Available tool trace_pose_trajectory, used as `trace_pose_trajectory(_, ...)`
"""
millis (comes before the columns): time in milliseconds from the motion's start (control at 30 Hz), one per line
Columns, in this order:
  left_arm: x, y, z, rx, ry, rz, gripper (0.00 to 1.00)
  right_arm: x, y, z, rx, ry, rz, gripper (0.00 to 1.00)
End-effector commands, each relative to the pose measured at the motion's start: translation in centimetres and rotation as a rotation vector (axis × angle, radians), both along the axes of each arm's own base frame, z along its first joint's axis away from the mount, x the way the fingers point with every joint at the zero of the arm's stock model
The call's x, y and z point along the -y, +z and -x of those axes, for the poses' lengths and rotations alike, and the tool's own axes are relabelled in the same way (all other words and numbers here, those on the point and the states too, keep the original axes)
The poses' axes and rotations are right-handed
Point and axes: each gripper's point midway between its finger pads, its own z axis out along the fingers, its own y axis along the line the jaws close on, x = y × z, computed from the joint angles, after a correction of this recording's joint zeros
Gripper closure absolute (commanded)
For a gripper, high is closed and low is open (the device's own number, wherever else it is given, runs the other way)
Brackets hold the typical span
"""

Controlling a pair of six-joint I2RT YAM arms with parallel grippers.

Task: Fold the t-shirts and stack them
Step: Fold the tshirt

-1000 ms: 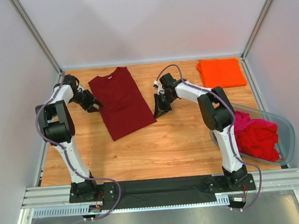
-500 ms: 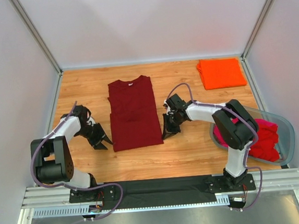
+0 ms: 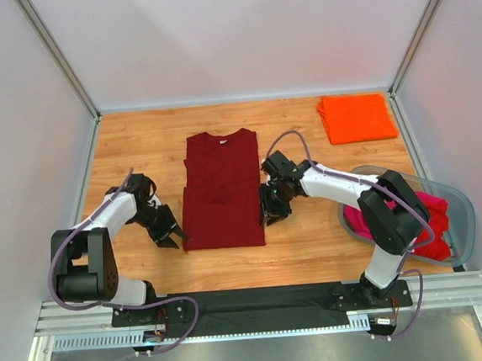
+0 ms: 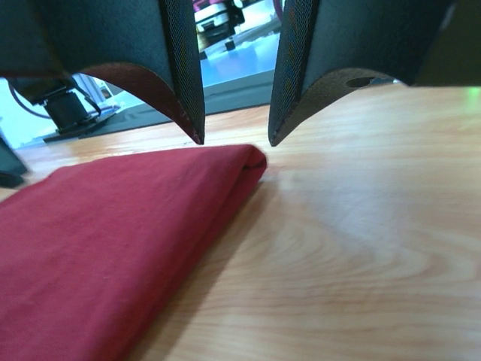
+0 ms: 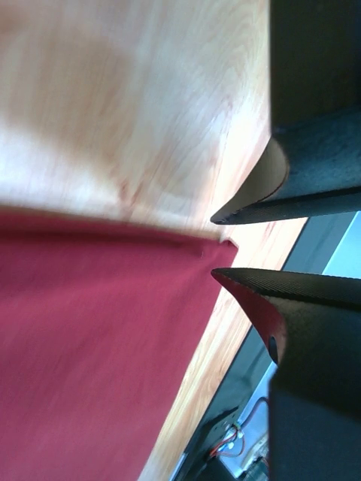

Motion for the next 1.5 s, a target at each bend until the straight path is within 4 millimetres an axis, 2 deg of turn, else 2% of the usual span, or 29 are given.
trace_pose_trajectory(0, -0.8, 2.5, -2.2, 0.071, 0.029, -0.059, 0.54, -0.9, 3.7, -3.7, 0.125, 0.066, 0.027, 0.69)
trace_pose_trajectory(67, -0.3, 4.7, -4.0, 0.168, 0.031, -0.025, 0.54, -1.3, 3.8, -4.8, 0.128, 0.098, 0.059, 0.68)
trace_pose_trajectory(100, 0.1, 5.3, -4.8, 0.204, 0.027, -0.002, 0.55, -2.7, 5.7, -6.7, 0.182, 0.105, 0.025, 0.67)
trace_pose_trajectory(133, 0.4, 5.8, -5.2, 0.222, 0.021, 0.019, 0.55, -3.5, 6.3, -7.3, 0.192, 0.127, 0.008, 0.66)
trace_pose_trajectory(167, 1.2, 6.1, -5.2, 0.223, 0.011, 0.073, 0.55, -3.8, 5.2, -7.8, 0.185, 0.184, 0.024, 0.65)
trace_pose_trajectory(200, 1.7, 6.2, -5.4, 0.229, 0.005, 0.104, 0.55, -4.6, 6.0, -8.8, 0.214, 0.213, 0.009, 0.63)
trace_pose_trajectory(233, 2.5, 6.2, -5.1, 0.212, -0.003, 0.161, 0.55, -5.6, 7.8, -10.4, 0.258, 0.243, -0.015, 0.62)
trace_pose_trajectory(267, 2.9, 5.8, -5.0, 0.195, -0.010, 0.190, 0.55, -6.2, 7.1, -11.4, 0.274, 0.297, -0.013, 0.62)
trace_pose_trajectory(300, 3.2, 5.5, -4.9, 0.175, -0.016, 0.216, 0.56, -6.7, 7.3, -12.2, 0.289, 0.323, -0.028, 0.61)
trace_pose_trajectory(333, 3.5, 5.3, -4.7, 0.157, -0.023, 0.238, 0.56, -7.9, 9.4, -13.8, 0.344, 0.335, -0.079, 0.61)
trace_pose_trajectory(367, 3.9, 4.9, -4.5, 0.123, -0.029, 0.268, 0.57, -8.3, 9.9, -14.6, 0.362, 0.341, -0.102, 0.61)
trace_pose_trajectory(400, 3.9, 4.7, -4.1, 0.109, -0.043, 0.274, 0.58, -8.8, 9.1, -15.3, 0.361, 0.364, -0.117, 0.61)
trace_pose_trajectory(467, 3.6, 4.1, -3.7, 0.081, -0.049, 0.256, 0.58, -10.2, 11.2, -16.6, 0.407, 0.404, -0.208, 0.60)
trace_pose_trajectory(500, 3.5, 3.7, -3.5, 0.078, -0.054, 0.245, 0.58, -10.5, 10.6, -17.0, 0.420, 0.451, -0.224, 0.59)
trace_pose_trajectory(600, 3.2, 2.5, -2.7, 0.016, -0.045, 0.224, 0.58, -11.3, 10.6, -17.4, 0.447, 0.535, -0.257, 0.57)
trace_pose_trajectory(633, 3.1, 2.4, -2.5, -0.004, -0.043, 0.214, 0.58, -11.3, 9.3, -17.0, 0.413, 0.563, -0.265, 0.57)
trace_pose_trajectory(733, 2.7, 2.0, -2.1, -0.029, -0.040, 0.185, 0.59, -11.9, 9.1, -16.2, 0.402, 0.619, -0.345, 0.56)
trace_pose_trajectory(833, 1.9, 1.8, -2.5, -0.013, -0.047, 0.131, 0.57, -12.2, 7.9, -15.5, 0.379, 0.651, -0.355, 0.56)
trace_pose_trajectory(867, 1.5, 1.3, -2.4, -0.032, -0.053, 0.105, 0.57, -12.2, 6.6, -15.3, 0.358, 0.672, -0.347, 0.57)
trace_pose_trajectory(1167, 0.7, -0.1, -1.9, -0.105, -0.083, 0.059, 0.58, -12.7, 5.5, -14.7, 0.332, 0.713, -0.377, 0.55)
trace_pose_trajectory(1467, 0.5, -1.6, -1.7, -0.156, -0.082, 0.044, 0.58, -12.8, 3.6, -13.8, 0.319, 0.737, -0.352, 0.61)
